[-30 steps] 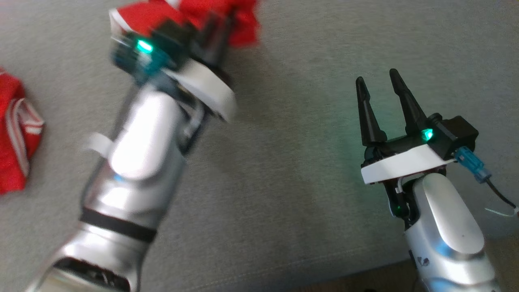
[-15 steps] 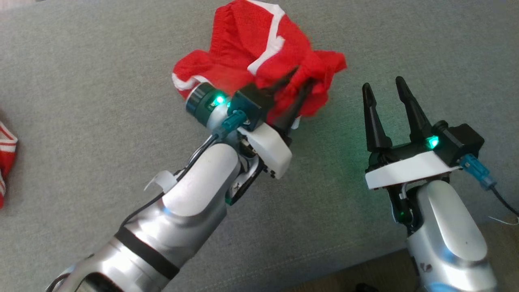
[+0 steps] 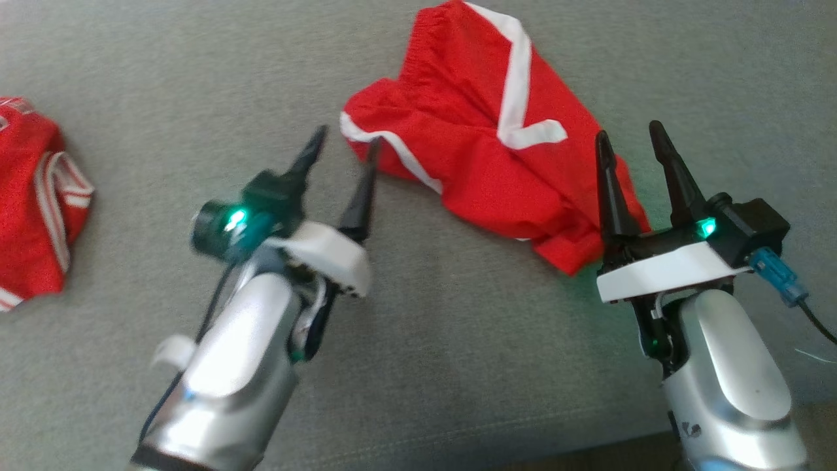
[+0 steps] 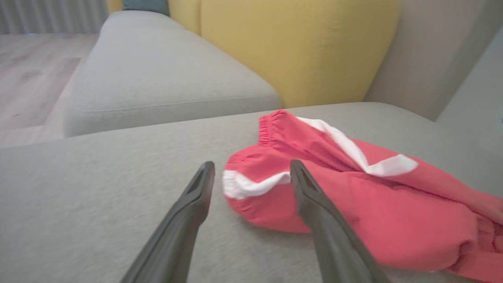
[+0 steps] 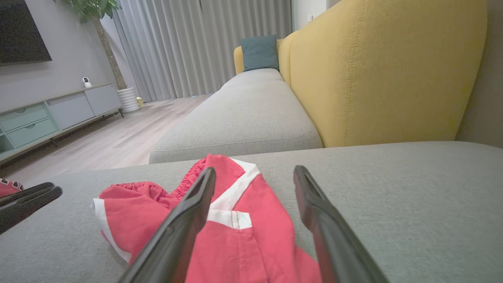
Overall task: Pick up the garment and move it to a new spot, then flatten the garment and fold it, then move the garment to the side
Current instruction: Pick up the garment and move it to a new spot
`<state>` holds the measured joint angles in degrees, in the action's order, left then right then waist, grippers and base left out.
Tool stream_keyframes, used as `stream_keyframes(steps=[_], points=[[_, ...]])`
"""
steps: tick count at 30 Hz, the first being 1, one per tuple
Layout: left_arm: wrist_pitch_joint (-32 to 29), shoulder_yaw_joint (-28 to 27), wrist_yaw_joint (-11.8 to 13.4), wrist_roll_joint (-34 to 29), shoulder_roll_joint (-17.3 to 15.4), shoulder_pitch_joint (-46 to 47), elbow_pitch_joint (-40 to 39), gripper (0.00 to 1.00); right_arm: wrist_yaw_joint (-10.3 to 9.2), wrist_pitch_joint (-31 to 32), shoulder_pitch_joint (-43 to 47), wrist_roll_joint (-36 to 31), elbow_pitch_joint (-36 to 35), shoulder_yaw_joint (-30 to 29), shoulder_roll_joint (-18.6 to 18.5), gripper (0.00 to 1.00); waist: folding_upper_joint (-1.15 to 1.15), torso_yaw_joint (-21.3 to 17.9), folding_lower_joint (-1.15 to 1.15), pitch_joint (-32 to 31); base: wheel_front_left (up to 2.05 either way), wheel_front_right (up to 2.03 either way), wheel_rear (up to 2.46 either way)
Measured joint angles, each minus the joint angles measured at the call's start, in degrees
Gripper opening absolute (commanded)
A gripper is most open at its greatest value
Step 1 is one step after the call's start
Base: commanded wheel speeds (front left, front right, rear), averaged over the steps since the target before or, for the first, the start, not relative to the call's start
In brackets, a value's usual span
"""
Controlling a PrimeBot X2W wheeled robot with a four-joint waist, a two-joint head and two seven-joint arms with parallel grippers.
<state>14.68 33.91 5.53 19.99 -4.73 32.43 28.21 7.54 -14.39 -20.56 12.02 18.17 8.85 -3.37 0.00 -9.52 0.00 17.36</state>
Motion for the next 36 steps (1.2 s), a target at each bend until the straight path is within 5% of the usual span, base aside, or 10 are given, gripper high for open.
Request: stream_keyframes(steps=[18, 36], points=[[0.01, -23.71, 1.00, -7.73, 0.23, -19.68, -12.05, 1.00, 0.00, 0.01, 0.80, -2.02, 2.18, -2.01, 0.01, 1.00, 0.00, 7.33, 0.00, -3.84, 0.00, 0.00, 0.00], [0.01, -30.69, -0.07, -10.88, 1.92, -30.54, -14.12, 1.00, 0.00, 0.01, 6.31, -2.53, 5.31, -3.76, 0.14, 1.00, 0.00, 8.38, 0.00, -9.87, 0.00, 0.00, 0.00]])
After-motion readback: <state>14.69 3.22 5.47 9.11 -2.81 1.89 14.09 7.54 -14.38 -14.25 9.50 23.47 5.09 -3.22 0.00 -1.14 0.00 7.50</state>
